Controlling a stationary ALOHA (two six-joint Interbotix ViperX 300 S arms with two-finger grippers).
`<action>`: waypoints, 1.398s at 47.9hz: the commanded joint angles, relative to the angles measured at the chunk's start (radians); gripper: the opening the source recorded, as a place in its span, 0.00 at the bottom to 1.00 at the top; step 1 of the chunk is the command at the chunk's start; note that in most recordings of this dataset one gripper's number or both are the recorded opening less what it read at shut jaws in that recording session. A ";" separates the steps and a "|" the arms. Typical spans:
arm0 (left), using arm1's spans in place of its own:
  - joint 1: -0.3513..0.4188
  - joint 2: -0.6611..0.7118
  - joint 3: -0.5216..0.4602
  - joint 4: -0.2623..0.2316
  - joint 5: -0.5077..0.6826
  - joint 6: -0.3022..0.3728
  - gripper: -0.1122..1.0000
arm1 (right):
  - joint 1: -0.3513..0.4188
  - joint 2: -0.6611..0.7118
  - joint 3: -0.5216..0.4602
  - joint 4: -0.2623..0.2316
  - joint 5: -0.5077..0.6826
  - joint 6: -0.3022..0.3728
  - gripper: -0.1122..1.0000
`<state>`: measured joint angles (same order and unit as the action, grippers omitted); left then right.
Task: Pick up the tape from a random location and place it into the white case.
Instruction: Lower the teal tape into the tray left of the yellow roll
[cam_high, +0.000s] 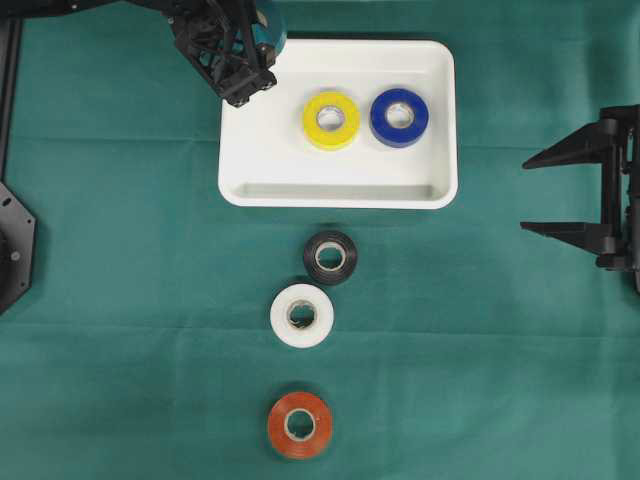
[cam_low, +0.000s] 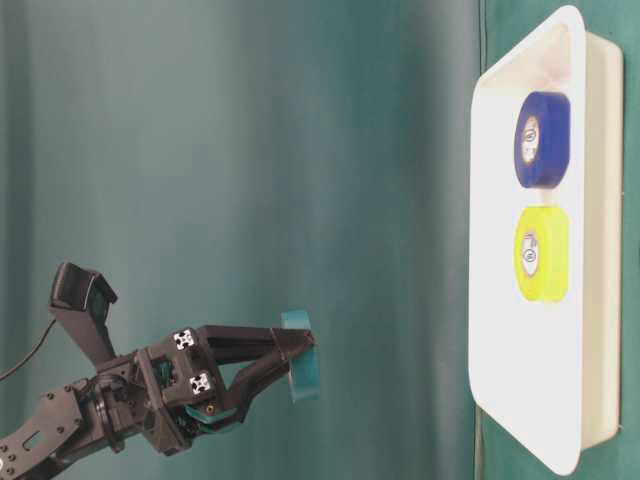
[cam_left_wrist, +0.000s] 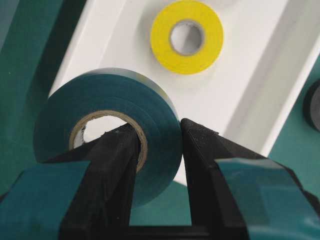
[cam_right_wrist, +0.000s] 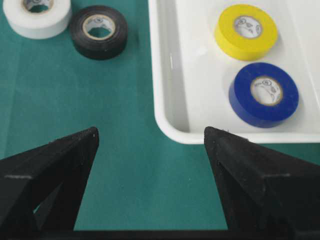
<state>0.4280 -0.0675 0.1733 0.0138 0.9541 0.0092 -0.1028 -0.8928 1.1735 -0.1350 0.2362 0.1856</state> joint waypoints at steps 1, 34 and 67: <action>-0.003 -0.020 -0.015 0.003 -0.003 0.002 0.31 | 0.000 0.005 -0.025 -0.002 -0.005 -0.002 0.85; -0.012 -0.002 0.017 0.003 -0.015 0.000 0.31 | 0.002 0.005 -0.025 -0.002 -0.005 -0.002 0.85; -0.011 0.224 0.169 -0.002 -0.282 0.002 0.31 | 0.002 0.008 -0.025 -0.002 -0.005 -0.002 0.85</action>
<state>0.4157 0.1565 0.3482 0.0138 0.6964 0.0077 -0.1028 -0.8912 1.1735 -0.1350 0.2362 0.1856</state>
